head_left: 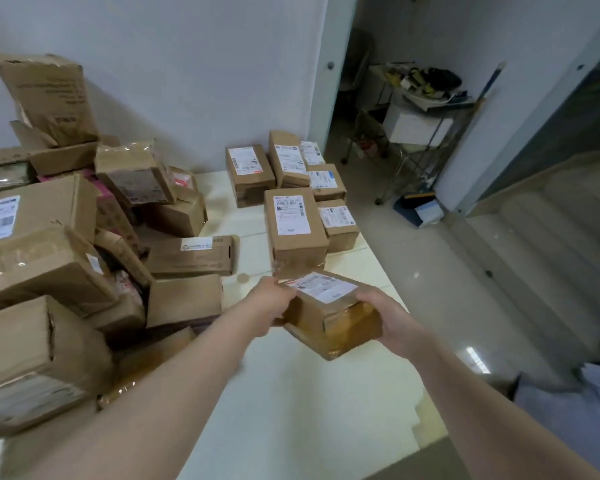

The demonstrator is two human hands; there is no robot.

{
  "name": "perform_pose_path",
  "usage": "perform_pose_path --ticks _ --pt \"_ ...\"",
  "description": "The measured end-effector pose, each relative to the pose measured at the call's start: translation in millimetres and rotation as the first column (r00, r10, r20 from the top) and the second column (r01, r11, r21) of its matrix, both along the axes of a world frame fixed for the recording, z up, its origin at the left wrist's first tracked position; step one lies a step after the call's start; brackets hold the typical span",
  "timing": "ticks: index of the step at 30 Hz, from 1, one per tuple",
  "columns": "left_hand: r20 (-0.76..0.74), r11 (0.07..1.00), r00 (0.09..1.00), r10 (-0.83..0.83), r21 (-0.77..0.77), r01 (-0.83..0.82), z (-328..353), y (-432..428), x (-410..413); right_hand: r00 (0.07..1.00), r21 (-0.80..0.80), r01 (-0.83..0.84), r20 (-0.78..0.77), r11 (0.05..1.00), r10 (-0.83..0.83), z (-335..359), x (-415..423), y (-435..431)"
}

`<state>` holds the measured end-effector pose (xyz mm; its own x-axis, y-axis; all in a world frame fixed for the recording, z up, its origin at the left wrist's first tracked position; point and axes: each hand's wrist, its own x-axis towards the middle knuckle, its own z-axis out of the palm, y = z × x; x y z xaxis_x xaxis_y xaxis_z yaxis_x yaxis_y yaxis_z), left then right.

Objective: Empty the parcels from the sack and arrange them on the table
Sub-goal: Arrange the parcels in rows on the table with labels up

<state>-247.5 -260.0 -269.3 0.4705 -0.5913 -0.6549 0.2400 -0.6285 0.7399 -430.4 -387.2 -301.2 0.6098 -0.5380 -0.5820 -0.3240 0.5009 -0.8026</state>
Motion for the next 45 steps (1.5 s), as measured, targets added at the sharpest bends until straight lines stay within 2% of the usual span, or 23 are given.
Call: perform_pose_path --ticks 3,5,7,11,16,20,23,26,28,31,33,35,39,45 --pt "-0.123 0.988 0.988 -0.093 0.109 0.107 -14.9 -0.6 -31.1 0.989 -0.007 -0.135 -0.065 0.991 0.134 -20.2 -22.5 4.3" --pt "-0.161 0.978 0.980 -0.118 0.153 0.142 -19.4 -5.1 -48.5 0.962 0.067 -0.171 -0.203 0.983 0.181 -24.2 -34.7 4.8" --pt "-0.165 0.979 0.980 -0.110 0.150 0.135 -22.3 -15.7 -60.9 0.939 0.095 -0.143 -0.303 0.985 0.165 -25.6 -49.2 -3.6" --pt "-0.158 0.994 0.986 -0.048 0.085 0.062 -21.2 -48.0 -76.9 0.951 0.067 -0.046 -0.304 0.997 0.064 -26.1 -69.5 -43.3" --pt "-0.094 0.999 0.995 0.026 -0.023 -0.028 -26.7 -91.9 -102.8 0.929 -0.032 -0.058 -0.368 0.998 0.042 -26.4 -73.6 -82.9" --pt "-0.025 0.989 0.997 0.072 -0.125 -0.075 -26.9 -115.3 -114.0 0.932 -0.146 -0.070 -0.362 0.987 0.012 -31.4 -49.8 -106.8" --pt "0.094 0.989 0.990 0.108 -0.109 -0.098 -32.4 -118.9 -109.9 0.916 -0.210 -0.088 -0.402 0.974 -0.004 -41.1 -25.7 -110.3" --pt "0.294 0.965 0.919 0.263 -0.102 -0.243 -34.3 -107.8 -93.7 0.873 -0.342 -0.134 -0.485 0.930 -0.053 -46.7 -4.8 -111.3" --pt "0.408 0.935 0.842 0.353 -0.125 -0.331 -29.8 -96.2 -74.6 0.826 -0.537 -0.186 -0.539 0.823 -0.165 -45.4 10.1 -113.0" --pt "0.489 0.892 0.750 0.445 -0.161 -0.423 -18.9 -76.8 -34.2 0.854 -0.813 -0.147 -0.392 0.564 -0.343 -25.3 41.8 -105.1" --pt "0.513 0.880 0.725 0.459 -0.153 -0.449 -11.3 -63.2 -5.0 0.916 -0.884 -0.069 -0.240 0.462 -0.322 -10.2 69.9 -94.5" --pt "0.549 0.871 0.693 0.467 -0.151 -0.468 -6.8 -49.4 26.9 0.962 -0.886 -0.063 -0.176 0.459 -0.208 0.8 102.7 -81.3" --pt "0.639 0.854 0.630 0.440 -0.082 -0.513 12.5 -29.1 95.0 0.990 -0.830 -0.117 -0.138 0.546 0.003 12.7 173.8 -49.5" --pt "0.836 0.864 0.418 0.355 -0.124 -0.487 54.0 -19.5 204.5 0.970 -0.785 -0.231 -0.141 0.575 0.197 14.2 291.6 -25.7"
